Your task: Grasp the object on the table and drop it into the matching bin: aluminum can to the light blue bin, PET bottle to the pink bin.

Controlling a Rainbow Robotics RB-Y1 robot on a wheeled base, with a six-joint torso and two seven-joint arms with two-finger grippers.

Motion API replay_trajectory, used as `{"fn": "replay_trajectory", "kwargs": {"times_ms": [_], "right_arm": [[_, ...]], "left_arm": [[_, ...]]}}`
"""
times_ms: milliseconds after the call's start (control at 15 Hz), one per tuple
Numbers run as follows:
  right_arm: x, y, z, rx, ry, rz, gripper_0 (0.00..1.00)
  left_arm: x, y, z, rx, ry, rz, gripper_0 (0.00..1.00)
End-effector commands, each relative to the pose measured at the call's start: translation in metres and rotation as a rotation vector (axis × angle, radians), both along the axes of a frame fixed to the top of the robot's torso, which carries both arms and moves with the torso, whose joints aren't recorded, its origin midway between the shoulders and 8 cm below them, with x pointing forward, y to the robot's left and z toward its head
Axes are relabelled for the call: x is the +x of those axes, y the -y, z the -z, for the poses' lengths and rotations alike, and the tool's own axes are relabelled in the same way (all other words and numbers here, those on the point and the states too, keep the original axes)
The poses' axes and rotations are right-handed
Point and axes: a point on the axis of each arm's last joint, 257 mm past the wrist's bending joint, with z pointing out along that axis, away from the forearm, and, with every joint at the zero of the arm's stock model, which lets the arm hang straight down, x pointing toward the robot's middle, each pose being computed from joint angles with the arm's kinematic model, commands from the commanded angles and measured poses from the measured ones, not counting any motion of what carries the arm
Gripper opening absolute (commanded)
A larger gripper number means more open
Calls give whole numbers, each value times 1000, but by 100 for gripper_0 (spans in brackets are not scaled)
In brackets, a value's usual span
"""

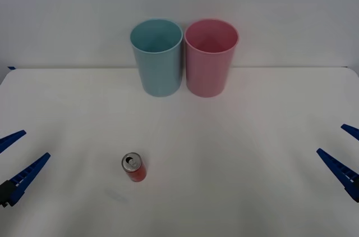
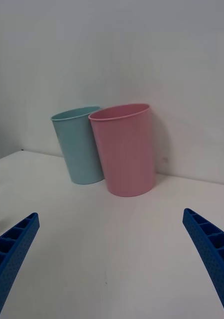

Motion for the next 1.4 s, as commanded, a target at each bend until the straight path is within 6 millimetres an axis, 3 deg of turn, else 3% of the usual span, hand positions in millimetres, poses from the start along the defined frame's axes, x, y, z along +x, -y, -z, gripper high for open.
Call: {"fn": "replay_trajectory", "kwargs": {"times_ms": [67,600,1067,1400], "right_arm": [[0,0,0,0,0,0,100],[0,0,0,0,0,0,100],[0,0,0,0,0,0,100],[0,0,0,0,0,0,100]], "left_arm": [[-5,-4,4,16,-12,-5,100],[-26,-5,27,108,-54,31,100],[-37,-9,70,229,-37,111,100],[-38,3,95,238,-47,151,100]]}}
